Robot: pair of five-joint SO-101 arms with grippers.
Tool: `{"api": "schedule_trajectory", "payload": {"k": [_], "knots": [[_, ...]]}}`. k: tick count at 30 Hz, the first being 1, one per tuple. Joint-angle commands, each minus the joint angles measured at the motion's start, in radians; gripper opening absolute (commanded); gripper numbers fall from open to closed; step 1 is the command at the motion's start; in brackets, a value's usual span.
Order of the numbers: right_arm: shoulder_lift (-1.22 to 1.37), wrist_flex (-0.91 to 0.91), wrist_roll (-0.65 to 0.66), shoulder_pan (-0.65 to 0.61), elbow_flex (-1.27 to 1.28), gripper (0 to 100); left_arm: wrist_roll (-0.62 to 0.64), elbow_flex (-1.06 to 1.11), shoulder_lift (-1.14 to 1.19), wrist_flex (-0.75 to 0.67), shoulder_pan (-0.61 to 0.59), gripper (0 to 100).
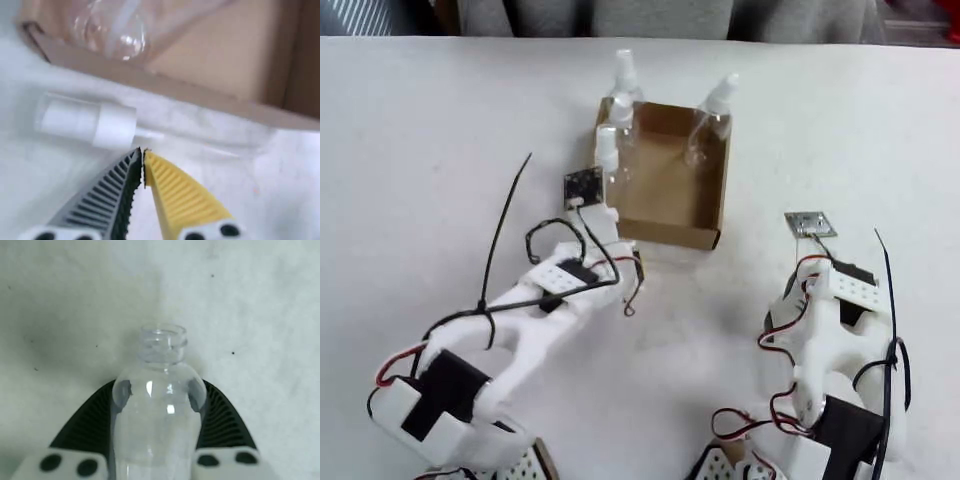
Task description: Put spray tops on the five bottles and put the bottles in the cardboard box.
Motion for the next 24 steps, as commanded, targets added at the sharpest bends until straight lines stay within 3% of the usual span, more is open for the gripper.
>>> {"api": "schedule_trajectory", "payload": {"k": [1, 5, 8, 12, 17, 24], "knots": [[-0.035, -0.015, 0.012, -0.012, -0.002, 1.9, -0.129, -0.038, -0.059, 0.126, 0.015, 2], [-0.035, -0.016, 0.012, -0.012, -0.002, 1.9, -0.14, -0.035, -0.206, 0.293, 0.013, 2], [-0.035, -0.016, 0.012, -0.012, -0.002, 1.9, -0.137, 0.018, -0.355, 0.301, 0.007, 2], [-0.035, -0.016, 0.012, -0.012, -0.002, 1.9, -0.017, 0.152, -0.498, 0.137, -0.007, 3], [-0.035, -0.013, 0.012, -0.012, -0.002, 1.9, 0.072, 0.253, -0.492, -0.112, -0.081, 3], [-0.035, -0.012, 0.012, -0.012, 0.0, 1.9, 0.133, 0.206, -0.341, -0.16, -0.11, 4]]}}
